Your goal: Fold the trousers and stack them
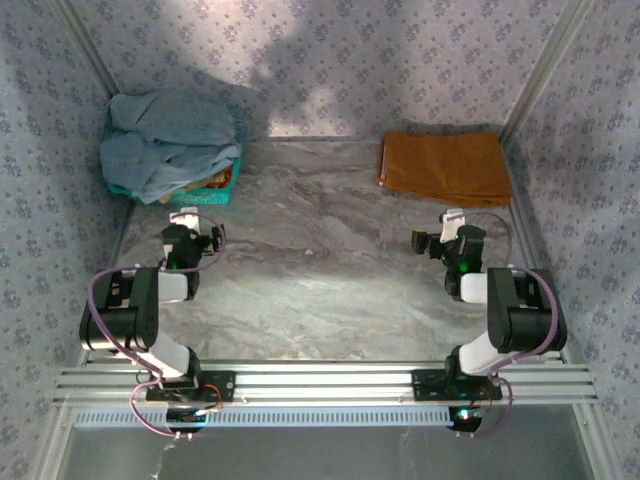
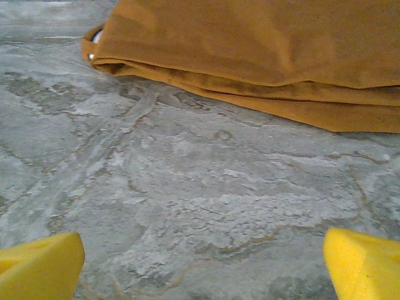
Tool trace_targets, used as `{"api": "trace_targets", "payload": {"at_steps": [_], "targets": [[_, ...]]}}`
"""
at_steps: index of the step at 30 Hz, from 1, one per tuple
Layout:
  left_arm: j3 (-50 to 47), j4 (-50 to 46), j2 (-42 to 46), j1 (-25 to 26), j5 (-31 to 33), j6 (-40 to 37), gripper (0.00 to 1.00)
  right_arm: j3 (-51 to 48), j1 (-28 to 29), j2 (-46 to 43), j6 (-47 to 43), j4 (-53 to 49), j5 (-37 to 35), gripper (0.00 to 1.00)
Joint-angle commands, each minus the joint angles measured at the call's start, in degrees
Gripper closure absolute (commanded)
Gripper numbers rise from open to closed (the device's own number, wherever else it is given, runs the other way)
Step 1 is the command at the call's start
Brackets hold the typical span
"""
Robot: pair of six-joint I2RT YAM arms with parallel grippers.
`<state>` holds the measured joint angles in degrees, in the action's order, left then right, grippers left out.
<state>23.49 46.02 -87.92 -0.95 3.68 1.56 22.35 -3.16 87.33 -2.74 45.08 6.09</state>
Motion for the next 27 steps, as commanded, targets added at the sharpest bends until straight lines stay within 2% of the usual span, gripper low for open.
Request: {"api": "trace_targets", "payload": {"at_steps": [1, 3, 7, 9, 12, 14, 15, 16, 17, 18, 19, 20, 22, 24, 27], "targets": [[1.7, -3.5, 2.2, 1.1, 3.9, 0.4, 0.0, 2.0, 1.1, -1.7, 1.3, -3.2, -7.7, 0.0], [7.1, -18.4, 9.0, 2.0, 6.9, 0.0, 0.0, 5.3, 3.2, -6.1, -0.8, -12.8, -9.2, 0.0], [14.4, -32.6, 21.5, 2.9, 6.6, 0.4, 0.0, 11.4, 9.2, -15.9, -4.7, -25.4, -10.1, 0.0], [19.8, -39.6, 26.4, 3.0, 7.0, 1.7, 0.0, 14.9, 13.0, -20.9, -4.8, -31.5, -13.3, 0.0], [30.6, -51.4, 29.3, 3.1, 7.8, 6.9, 0.0, 25.3, 17.0, -25.3, 4.2, -47.7, -19.7, 0.0], [40.5, -62.9, 29.3, 3.1, 8.5, 16.7, 0.0, 34.3, 15.8, -25.5, 15.2, -61.8, -16.7, 0.0], [45.2, -70.1, 29.1, 2.9, 9.1, 22.7, 0.0, 36.2, 14.6, -25.3, 18.1, -64.7, -13.6, 0.0], [49.0, -73.9, 29.2, 2.2, 7.0, 24.0, 0.0, 36.6, 13.2, -25.3, 22.7, -65.5, -11.1, 0.0], [49.3, -71.9, 29.9, 1.3, 3.3, 24.1, 0.0, 35.7, 11.7, -25.4, 29.4, -66.1, -10.5, 0.0], [48.0, -69.1, 30.8, 0.6, 0.8, 25.6, 0.0, 34.3, 10.0, -25.5, 31.9, -64.7, -6.3, 0.0], [46.1, -65.9, 31.8, 0.0, -0.5, 27.9, 0.0, 32.3, 7.2, -25.2, 31.1, -61.0, 1.7, 0.0], [45.0, -63.6, 32.0, -0.6, -1.5, 27.2, 0.01, 31.3, 5.4, -24.5, 33.0, -59.9, 5.9, 0.01], [48.4, -67.5, 28.9, -0.7, 2.0, 24.7, 0.01, 31.6, 4.5, -22.9, 34.4, -61.4, 6.6, 0.07], [54.2, -73.7, 23.3, -0.6, 5.7, 21.5, 0.01, 31.7, 5.1, -21.6, 33.6, -61.8, 6.9, 0.0], [63.8, -82.2, 12.2, 0.9, 14.9, 16.3, 0.0, 31.6, 6.1, -19.4, 33.0, -61.5, 9.4, 0.0]]}}
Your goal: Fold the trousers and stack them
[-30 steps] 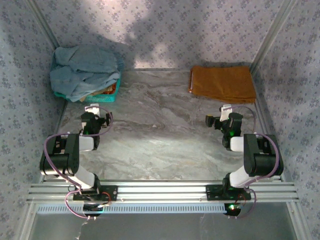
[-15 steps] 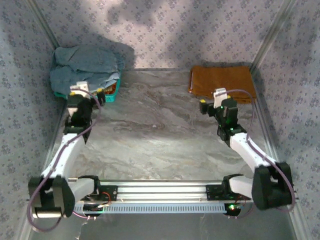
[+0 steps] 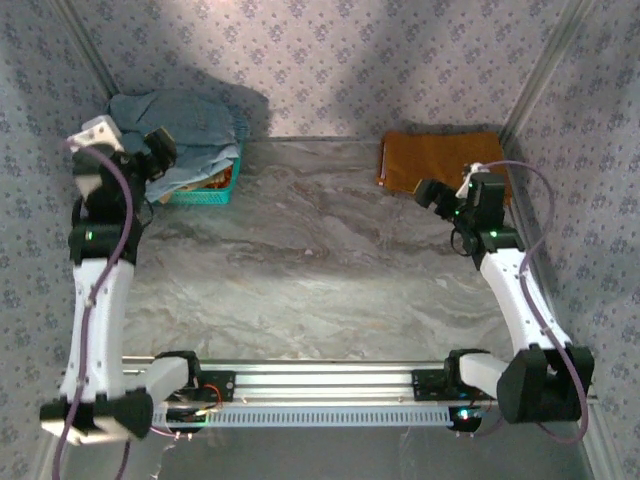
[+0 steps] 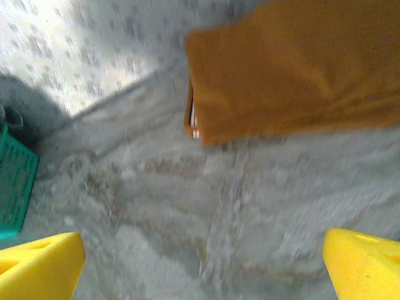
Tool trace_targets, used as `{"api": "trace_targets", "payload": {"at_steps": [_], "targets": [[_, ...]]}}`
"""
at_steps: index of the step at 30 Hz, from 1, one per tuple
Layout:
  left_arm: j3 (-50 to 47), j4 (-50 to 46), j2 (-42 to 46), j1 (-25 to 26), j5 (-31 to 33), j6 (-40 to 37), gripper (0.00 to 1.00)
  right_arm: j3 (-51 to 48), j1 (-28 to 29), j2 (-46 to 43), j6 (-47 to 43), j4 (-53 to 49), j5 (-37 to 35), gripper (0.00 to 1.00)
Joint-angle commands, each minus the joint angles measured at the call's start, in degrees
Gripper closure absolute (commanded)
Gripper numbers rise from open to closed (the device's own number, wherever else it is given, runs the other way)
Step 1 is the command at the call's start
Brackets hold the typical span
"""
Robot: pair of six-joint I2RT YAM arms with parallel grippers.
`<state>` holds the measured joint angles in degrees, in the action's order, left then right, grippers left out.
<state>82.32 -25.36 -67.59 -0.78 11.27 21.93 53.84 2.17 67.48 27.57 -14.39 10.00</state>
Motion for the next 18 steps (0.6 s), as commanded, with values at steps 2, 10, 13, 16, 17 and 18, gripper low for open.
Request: {"api": "trace_targets", "payload": {"at_steps": [2, 10, 13, 16, 17, 18], "targets": [[11.3, -16.1, -16.1, 1.4, 13.0, -6.6, 0.0, 0.5, 1.5, 2.0, 2.8, -1.8, 5.9, 0.0], [21.9, -16.1, -37.5, 1.8, 20.2, -13.7, 0.0, 0.7, 3.3, 5.9, 2.4, 0.2, 7.0, 0.0], [26.1, -15.9, -44.6, 1.5, 20.1, -14.9, 0.0, 0.6, 3.4, 7.2, 2.0, 0.7, 7.4, 0.0], [29.1, -15.5, -50.3, 1.2, 21.5, -15.8, 0.04, 0.3, 3.5, 7.7, 1.8, 0.9, 7.6, 0.0], [30.9, -15.2, -51.7, 1.2, 21.5, -16.1, 0.09, 0.3, 3.5, 7.8, 1.8, 0.8, 7.6, 0.0], [31.8, -15.2, -52.7, 1.1, 21.4, -16.4, 0.17, 0.2, 3.5, 7.9, 1.7, 0.9, 7.4, 0.0]]}}
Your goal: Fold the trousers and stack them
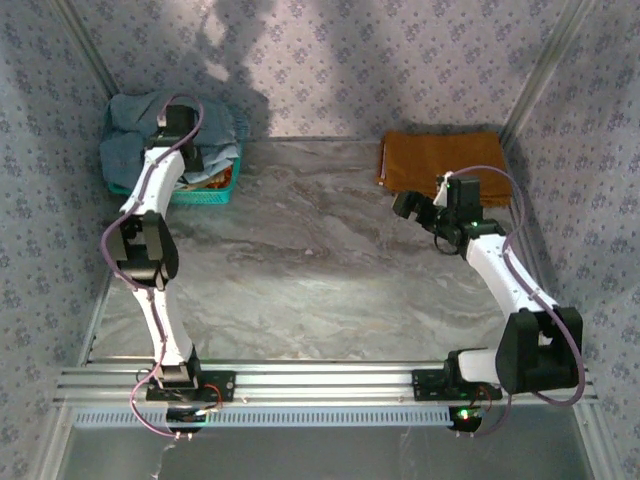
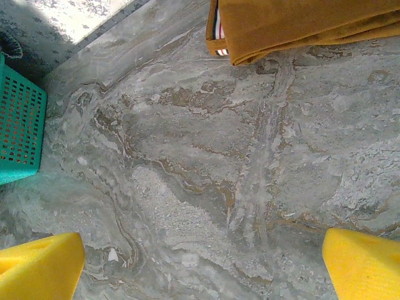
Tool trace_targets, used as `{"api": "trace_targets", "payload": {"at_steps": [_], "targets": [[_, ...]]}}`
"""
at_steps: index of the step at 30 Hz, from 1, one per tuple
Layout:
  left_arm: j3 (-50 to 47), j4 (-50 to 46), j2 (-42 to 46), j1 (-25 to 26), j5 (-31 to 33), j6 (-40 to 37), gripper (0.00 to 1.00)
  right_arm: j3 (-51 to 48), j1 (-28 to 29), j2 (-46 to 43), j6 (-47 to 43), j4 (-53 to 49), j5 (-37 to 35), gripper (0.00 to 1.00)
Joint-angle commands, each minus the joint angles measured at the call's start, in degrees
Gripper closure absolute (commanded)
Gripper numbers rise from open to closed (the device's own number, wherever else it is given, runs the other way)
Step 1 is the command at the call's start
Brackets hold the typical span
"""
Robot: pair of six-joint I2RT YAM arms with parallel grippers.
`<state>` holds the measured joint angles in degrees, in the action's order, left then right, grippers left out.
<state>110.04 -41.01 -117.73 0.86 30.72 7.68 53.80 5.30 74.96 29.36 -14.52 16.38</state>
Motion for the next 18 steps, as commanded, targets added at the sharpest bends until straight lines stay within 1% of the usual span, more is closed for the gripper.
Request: {"api": "trace_targets", "payload": {"at_steps": [1, 3, 4, 5, 6, 11, 13, 18], "targets": [[5.1, -0.1, -3.3, -0.4, 1.7, -2.4, 0.29, 0.2, 0.3, 0.5, -0.2, 1.0, 1.0, 0.0], [5.9, 0.4, -3.5, 0.0, 2.0, -3.5, 0.54, 0.1, 0.4, 0.6, -0.3, 1.0, 1.2, 0.0], [6.1, 0.7, -3.2, 0.1, 2.1, -3.8, 0.74, 0.1, 0.5, 0.7, -0.3, 1.1, 1.4, 0.0], [6.5, 0.8, -2.7, 0.3, 3.4, -4.1, 0.89, 0.1, 0.5, 0.6, -0.3, 1.0, 1.5, 0.0], [7.0, 0.6, -2.0, 0.4, 3.7, -4.2, 1.0, 0.0, 0.7, 0.5, -0.3, 1.1, 1.6, 0.0], [8.9, 1.7, 6.0, 2.5, 4.2, -5.3, 1.0, 0.1, 1.8, 0.2, 0.1, 1.7, 1.3, 0.0], [10.2, 4.1, 9.4, 4.4, 5.2, -6.0, 1.0, 0.1, 2.2, 0.3, 0.4, 1.9, 1.1, 0.0], [16.9, 3.4, 15.2, 10.7, 5.4, -9.0, 1.0, 0.6, 2.5, 0.2, 1.1, 1.9, 1.4, 0.0]]}}
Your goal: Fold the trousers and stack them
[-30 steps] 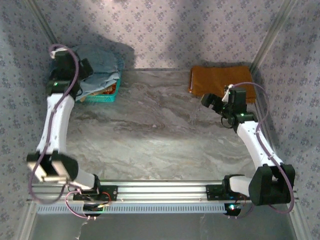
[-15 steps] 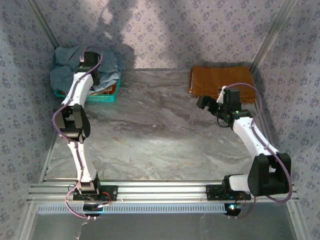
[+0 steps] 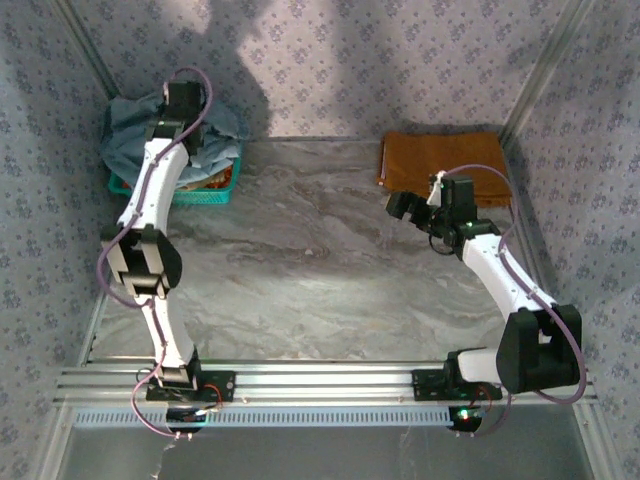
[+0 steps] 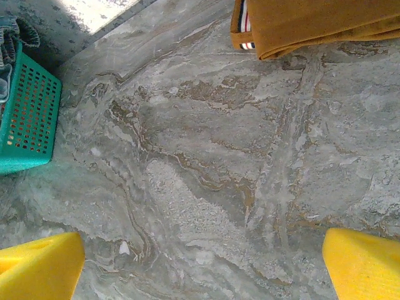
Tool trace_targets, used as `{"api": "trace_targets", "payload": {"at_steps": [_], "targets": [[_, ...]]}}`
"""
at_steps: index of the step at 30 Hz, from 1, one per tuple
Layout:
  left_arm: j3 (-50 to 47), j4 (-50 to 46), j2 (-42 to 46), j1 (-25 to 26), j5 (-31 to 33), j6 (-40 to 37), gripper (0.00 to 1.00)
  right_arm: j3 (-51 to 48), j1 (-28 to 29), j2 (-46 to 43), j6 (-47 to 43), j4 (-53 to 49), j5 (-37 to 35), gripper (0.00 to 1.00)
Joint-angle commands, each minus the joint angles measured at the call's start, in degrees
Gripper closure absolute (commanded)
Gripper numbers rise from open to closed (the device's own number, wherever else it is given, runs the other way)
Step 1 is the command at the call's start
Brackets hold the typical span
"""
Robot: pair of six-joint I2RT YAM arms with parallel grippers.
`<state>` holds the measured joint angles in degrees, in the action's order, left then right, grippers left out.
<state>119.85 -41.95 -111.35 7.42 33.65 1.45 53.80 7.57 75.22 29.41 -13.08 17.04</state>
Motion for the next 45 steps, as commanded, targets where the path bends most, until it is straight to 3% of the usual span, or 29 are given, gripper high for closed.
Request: {"api": "trace_targets", "payload": {"at_steps": [1, 7, 14, 19, 24, 32, 38, 42, 45], "targets": [[8.3, 3.9, 9.6, 5.5, 2.4, -3.1, 1.0, 0.7, 0.2, -0.1, 1.1, 0.3, 0.7, 0.0], [10.3, 4.4, 16.5, 17.2, 2.0, -5.5, 1.0, 2.3, -0.1, -1.9, 0.0, -2.4, 0.4, 0.0], [6.5, 4.1, 22.5, 38.2, 6.5, -4.3, 1.0, 2.6, -2.8, -7.1, -0.1, -6.2, 0.1, 0.0], [-10.0, 9.2, 28.0, 53.1, 9.4, 3.2, 1.0, 1.3, -5.3, -10.9, -0.1, -8.7, 0.0, 0.0], [-24.8, 14.2, 28.5, 62.4, 3.5, 15.6, 1.0, -0.8, -9.1, -13.3, -0.6, -11.3, -0.5, 0.0], [-25.5, 16.0, 18.6, 63.7, -4.4, 20.5, 1.0, -4.1, -14.5, -15.7, 1.8, -12.8, -1.5, 0.0], [-18.3, 14.1, 15.4, 63.9, -9.2, 19.4, 1.0, -4.2, -15.9, -16.0, 2.2, -13.9, -2.5, 0.0], [-18.3, 8.9, 18.8, 63.8, -1.0, 20.9, 1.0, -4.6, -17.1, -17.1, 3.2, -13.9, -2.6, 0.0], [-30.9, 7.1, 27.7, 63.2, 4.4, 24.9, 1.0, -4.8, -17.3, -17.3, 3.4, -14.0, -1.4, 0.0]]}}
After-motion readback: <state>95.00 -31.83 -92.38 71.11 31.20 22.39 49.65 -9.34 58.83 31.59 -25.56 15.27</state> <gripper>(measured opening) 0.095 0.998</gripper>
